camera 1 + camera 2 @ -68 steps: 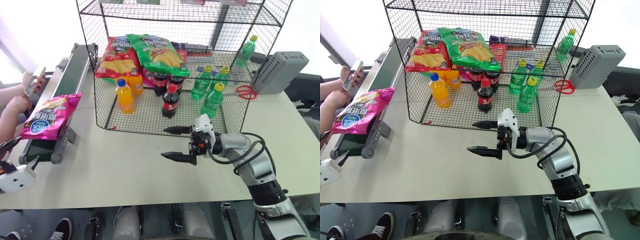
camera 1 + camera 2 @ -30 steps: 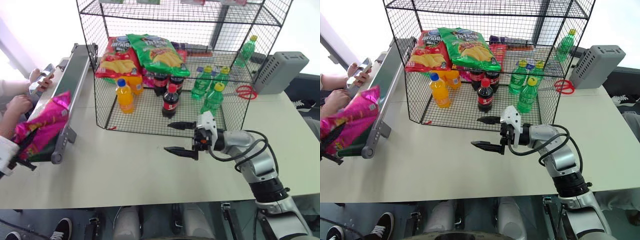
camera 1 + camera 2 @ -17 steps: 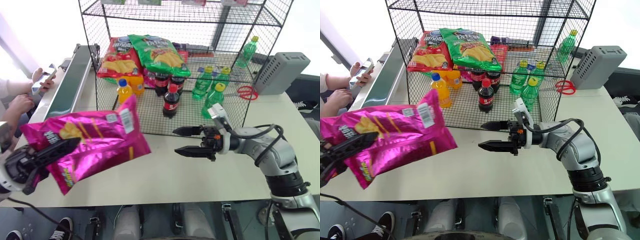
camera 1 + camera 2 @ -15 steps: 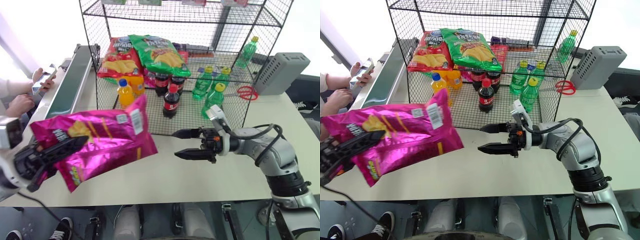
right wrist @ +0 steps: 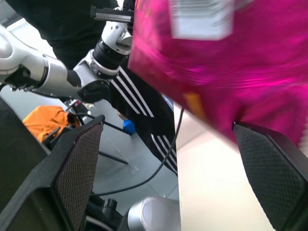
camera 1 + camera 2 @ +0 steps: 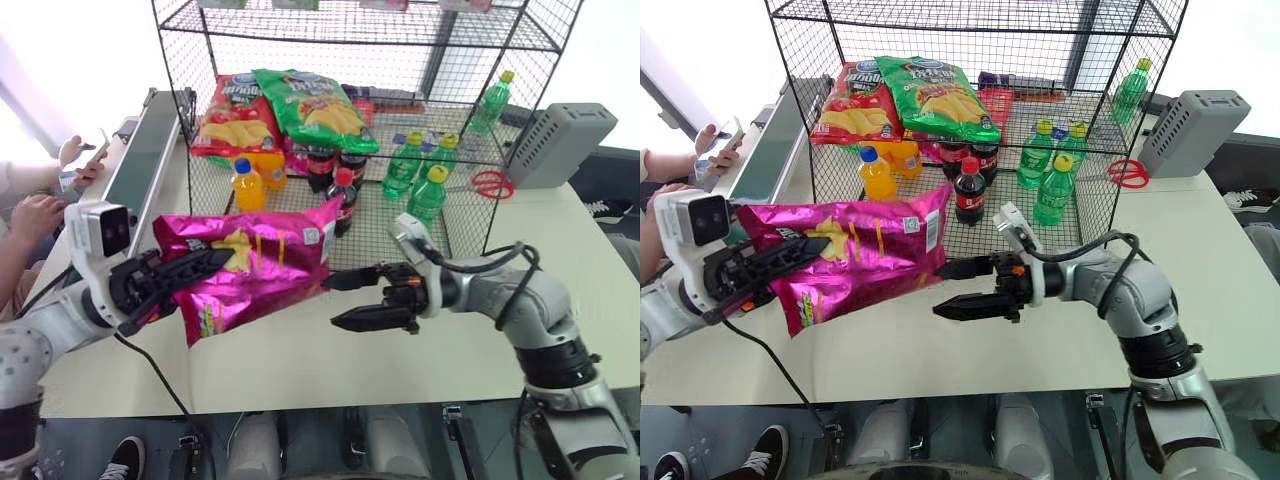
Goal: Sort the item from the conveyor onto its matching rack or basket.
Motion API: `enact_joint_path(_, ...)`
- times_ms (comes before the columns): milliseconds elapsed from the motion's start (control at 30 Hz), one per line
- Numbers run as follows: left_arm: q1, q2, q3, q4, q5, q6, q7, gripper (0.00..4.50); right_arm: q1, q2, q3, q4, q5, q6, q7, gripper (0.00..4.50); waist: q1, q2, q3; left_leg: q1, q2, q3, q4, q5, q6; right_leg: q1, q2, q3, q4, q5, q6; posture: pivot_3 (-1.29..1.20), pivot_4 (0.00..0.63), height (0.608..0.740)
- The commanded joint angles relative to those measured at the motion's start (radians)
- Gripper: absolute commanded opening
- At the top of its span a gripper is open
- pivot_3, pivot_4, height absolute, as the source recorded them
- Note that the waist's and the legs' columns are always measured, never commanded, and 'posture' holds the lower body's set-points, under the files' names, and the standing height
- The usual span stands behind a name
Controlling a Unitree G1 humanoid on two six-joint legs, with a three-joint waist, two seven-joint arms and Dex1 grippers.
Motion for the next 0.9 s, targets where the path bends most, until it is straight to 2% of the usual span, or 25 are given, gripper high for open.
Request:
enact_joint_path(33, -0.023, -0.012, 0.008, -0.011, -0.023, 0.029, -0.006, 0.03, -0.035, 0.047, 0.016, 0.012, -0.050, -0.078, -0.023, 4.50, 0.000, 0.000, 0.000, 0.000, 0.000, 0.000, 0.000, 0.000, 0.000, 0.000, 0.000, 0.000, 0.000, 0.000, 0.000, 0.00, 0.150, 0.740)
enact_joint_path(200, -0.032, -0.025, 0.009, -0.024, -0.017, 0.055, -0.009, 0.03, -0.072, 0.113, 0.020, 0.092, -0.116, -0.146, -0.057, 4.50, -0.001, 0.000, 0.000, 0.000, 0.000, 0.000, 0.000, 0.000, 0.000, 0.000, 0.000, 0.000, 0.000, 0.000, 0.000, 0.00, 0.150, 0.740)
enact_joint_path(500, -0.043, -0.024, 0.051, -0.061, -0.102, 0.076, 0.043, 0.03, -0.046, 0.068, -0.009, 0.175, -0.176, -0.264, 0.022, 4.50, 0.000, 0.000, 0.000, 0.000, 0.000, 0.000, 0.000, 0.000, 0.000, 0.000, 0.000, 0.000, 0.000, 0.000, 0.000, 0.00, 0.150, 0.740)
enact_joint_path(667, -0.057, -0.007, 0.067, -0.060, -0.202, 0.097, 0.081, 0.03, -0.036, 0.068, -0.045, 0.206, -0.138, -0.229, 0.042, 4.50, -0.001, 0.000, 0.000, 0.000, 0.000, 0.000, 0.000, 0.000, 0.000, 0.000, 0.000, 0.000, 0.000, 0.000, 0.000, 0.00, 0.150, 0.740)
enact_joint_path(800, -0.074, -0.009, 0.068, -0.044, -0.223, 0.095, 0.102, 0.03, -0.056, 0.058, -0.122, 0.152, 0.098, 0.008, 0.071, 4.50, 0.000, 0.000, 0.000, 0.000, 0.000, 0.000, 0.000, 0.000, 0.000, 0.000, 0.000, 0.000, 0.000, 0.000, 0.000, 0.00, 0.150, 0.740)
enact_joint_path(900, -0.086, -0.015, 0.047, -0.034, -0.232, 0.105, 0.107, 0.03, -0.055, 0.048, -0.113, 0.092, 0.150, 0.064, 0.085, 4.50, 0.000, 0.000, 0.000, 0.000, 0.000, 0.000, 0.000, 0.000, 0.000, 0.000, 0.000, 0.000, 0.000, 0.000, 0.000, 0.00, 0.150, 0.740)
